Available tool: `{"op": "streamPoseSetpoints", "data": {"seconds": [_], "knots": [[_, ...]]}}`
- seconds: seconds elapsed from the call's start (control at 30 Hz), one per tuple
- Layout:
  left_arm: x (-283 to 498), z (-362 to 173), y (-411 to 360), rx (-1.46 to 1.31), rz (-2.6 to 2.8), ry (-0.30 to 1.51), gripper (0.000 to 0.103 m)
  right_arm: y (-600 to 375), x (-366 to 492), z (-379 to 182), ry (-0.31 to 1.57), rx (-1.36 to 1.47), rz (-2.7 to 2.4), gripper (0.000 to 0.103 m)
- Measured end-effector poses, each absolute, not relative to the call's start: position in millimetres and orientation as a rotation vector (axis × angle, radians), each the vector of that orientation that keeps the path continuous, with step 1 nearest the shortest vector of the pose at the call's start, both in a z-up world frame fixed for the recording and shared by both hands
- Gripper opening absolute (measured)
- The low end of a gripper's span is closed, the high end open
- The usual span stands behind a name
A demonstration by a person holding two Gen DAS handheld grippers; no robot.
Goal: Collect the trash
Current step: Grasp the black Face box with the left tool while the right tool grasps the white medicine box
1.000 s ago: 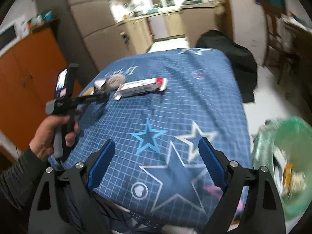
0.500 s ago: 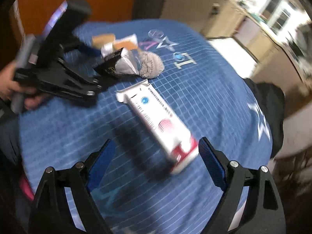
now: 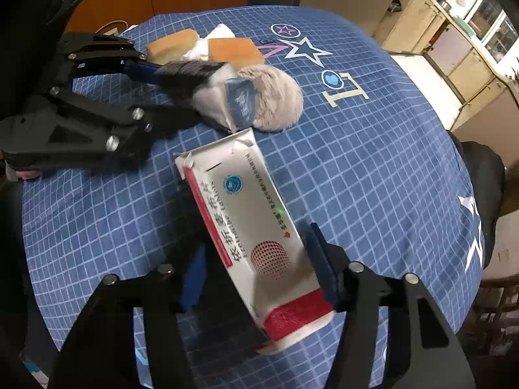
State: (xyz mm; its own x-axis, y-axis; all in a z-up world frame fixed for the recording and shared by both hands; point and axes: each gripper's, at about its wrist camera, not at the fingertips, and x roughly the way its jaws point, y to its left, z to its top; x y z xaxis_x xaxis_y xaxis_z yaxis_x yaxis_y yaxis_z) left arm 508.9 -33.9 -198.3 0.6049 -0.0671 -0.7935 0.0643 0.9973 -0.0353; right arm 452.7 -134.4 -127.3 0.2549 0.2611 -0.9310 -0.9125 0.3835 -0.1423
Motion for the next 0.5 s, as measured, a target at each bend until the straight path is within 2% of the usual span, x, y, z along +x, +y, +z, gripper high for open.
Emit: {"op": "streamPoseSetpoints", "data": {"seconds": [0.13, 0.33, 0.5], "knots": [[508.1, -198.1, -38.2, -0.023, -0.113, 0.928, 0.02, -142.2, 432.4, -124.9, 0.963, -0.788, 0.888, 0.048], [494.2, -198.2, -43.4, -0.029, -0.131, 0.929, 0.015, -154.0, 396.8, -124.9, 0.961, -0.726, 0.812, 0.046], [471.3, -201.0, -29.9, -0.046, -0.165, 0.955, 0.015, -184.0, 377.1, -120.5, 1.07, -0.515, 0.678, 0.046]]}}
